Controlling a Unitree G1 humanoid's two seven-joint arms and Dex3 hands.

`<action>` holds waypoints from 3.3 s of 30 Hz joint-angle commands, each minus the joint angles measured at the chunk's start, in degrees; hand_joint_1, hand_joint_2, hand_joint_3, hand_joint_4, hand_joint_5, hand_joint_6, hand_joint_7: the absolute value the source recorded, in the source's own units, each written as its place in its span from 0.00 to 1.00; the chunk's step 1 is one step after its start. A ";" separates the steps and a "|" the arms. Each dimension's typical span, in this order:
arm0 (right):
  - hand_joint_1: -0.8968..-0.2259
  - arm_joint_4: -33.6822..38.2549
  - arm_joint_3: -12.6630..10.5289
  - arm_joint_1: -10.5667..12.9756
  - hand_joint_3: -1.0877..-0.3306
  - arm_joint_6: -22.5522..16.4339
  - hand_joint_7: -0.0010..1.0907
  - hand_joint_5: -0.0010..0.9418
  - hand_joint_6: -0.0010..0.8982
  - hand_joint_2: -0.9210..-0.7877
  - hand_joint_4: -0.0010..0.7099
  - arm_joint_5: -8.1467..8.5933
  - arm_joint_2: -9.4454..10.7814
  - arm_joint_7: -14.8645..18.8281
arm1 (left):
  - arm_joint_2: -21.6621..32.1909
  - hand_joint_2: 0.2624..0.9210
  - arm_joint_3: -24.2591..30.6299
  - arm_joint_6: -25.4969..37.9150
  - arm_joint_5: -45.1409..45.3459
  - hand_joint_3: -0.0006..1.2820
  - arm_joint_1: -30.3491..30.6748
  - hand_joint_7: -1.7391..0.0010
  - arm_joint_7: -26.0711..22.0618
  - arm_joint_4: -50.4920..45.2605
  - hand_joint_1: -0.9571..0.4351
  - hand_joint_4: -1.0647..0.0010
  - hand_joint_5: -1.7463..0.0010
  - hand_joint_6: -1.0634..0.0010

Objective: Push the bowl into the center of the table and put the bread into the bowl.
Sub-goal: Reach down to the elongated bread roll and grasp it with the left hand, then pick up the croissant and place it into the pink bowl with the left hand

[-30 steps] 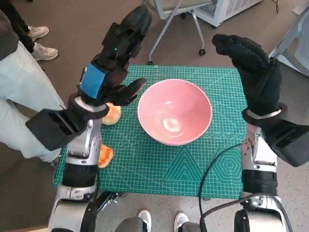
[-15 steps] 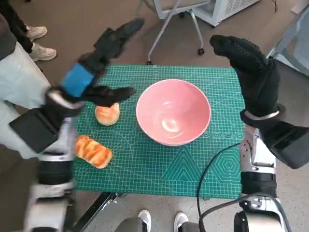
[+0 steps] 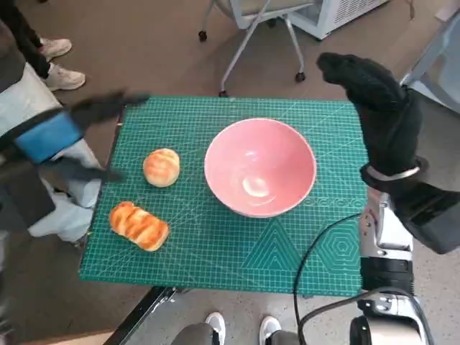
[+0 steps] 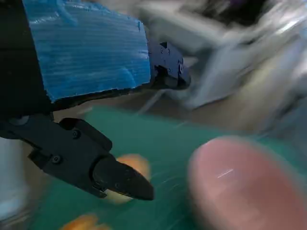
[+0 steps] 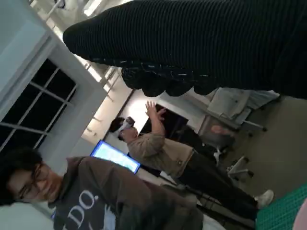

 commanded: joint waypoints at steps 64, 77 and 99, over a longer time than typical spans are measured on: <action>0.34 1.99 0.18 0.19 0.50 2.47 0.51 0.00 0.01 0.00 0.22 3.63 0.38 2.61 | -8.82 0.99 -25.88 -12.91 20.85 0.07 4.87 0.42 6.31 20.42 0.70 0.34 0.34 0.44; 0.33 2.60 0.12 0.09 0.52 1.97 0.50 0.00 0.01 0.00 0.22 3.58 0.83 2.30 | -5.93 1.00 -16.56 -16.57 13.62 0.03 6.29 0.36 5.89 10.53 0.69 0.31 0.34 0.39; 0.34 3.94 -0.54 -0.48 0.53 1.50 0.50 0.00 0.02 0.00 0.23 4.08 0.32 3.12 | -18.29 0.94 -12.25 -15.42 7.18 0.00 -13.41 0.43 15.42 3.42 0.69 0.18 0.42 0.30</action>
